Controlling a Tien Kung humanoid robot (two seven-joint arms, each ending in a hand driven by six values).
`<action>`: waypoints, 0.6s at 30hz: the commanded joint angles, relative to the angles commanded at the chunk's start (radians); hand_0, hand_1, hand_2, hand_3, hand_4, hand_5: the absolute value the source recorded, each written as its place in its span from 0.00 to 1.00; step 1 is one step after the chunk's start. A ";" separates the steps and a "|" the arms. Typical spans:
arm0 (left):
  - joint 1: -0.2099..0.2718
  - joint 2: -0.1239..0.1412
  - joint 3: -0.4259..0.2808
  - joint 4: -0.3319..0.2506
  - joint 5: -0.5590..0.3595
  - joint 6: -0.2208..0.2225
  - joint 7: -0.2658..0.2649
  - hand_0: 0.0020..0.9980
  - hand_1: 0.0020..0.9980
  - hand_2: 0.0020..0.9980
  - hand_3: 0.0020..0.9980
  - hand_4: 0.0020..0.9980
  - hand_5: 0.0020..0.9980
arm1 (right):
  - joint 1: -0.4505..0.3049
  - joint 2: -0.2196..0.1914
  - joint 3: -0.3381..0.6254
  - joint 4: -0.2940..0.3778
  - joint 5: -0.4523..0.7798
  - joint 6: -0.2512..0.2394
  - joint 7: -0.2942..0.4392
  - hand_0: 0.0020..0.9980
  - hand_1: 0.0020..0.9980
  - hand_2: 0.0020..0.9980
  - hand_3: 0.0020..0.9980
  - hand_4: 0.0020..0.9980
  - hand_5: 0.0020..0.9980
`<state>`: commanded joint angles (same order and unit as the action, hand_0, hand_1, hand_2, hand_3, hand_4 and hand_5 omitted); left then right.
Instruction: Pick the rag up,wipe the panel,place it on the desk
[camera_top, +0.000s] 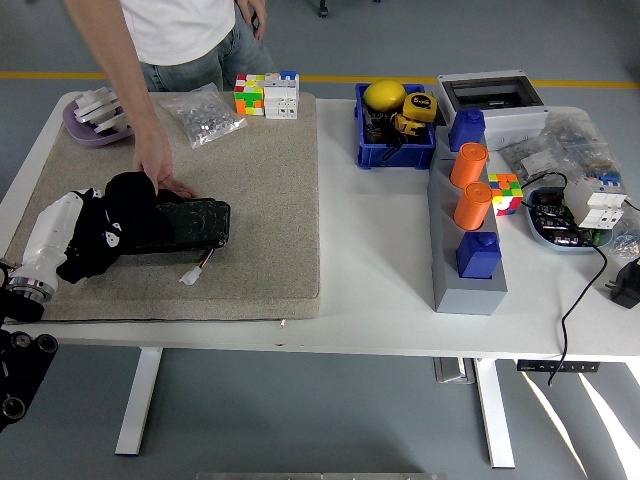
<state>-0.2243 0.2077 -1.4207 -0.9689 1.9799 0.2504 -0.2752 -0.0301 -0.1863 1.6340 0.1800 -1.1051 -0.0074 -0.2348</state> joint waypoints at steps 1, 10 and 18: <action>-0.003 -0.004 0.008 -0.002 0.000 0.000 0.000 0.32 0.24 0.49 0.36 0.00 0.00 | 0.001 0.000 0.000 0.000 0.000 0.000 0.001 0.80 0.64 0.69 0.64 1.00 0.56; -0.034 -0.032 0.079 0.020 -0.001 -0.002 0.003 0.32 0.24 0.49 0.36 0.00 0.00 | 0.002 -0.001 -0.006 0.000 0.008 0.001 0.000 0.80 0.64 0.69 0.65 1.00 0.56; -0.056 -0.049 0.180 0.014 -0.003 -0.004 0.010 0.32 0.24 0.49 0.36 0.00 0.00 | 0.002 -0.004 -0.013 0.000 0.015 0.003 0.001 0.80 0.64 0.69 0.65 1.00 0.56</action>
<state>-0.2799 0.1582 -1.2408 -0.9545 1.9768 0.2469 -0.2649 -0.0278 -0.1899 1.6213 0.1800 -1.0898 -0.0045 -0.2342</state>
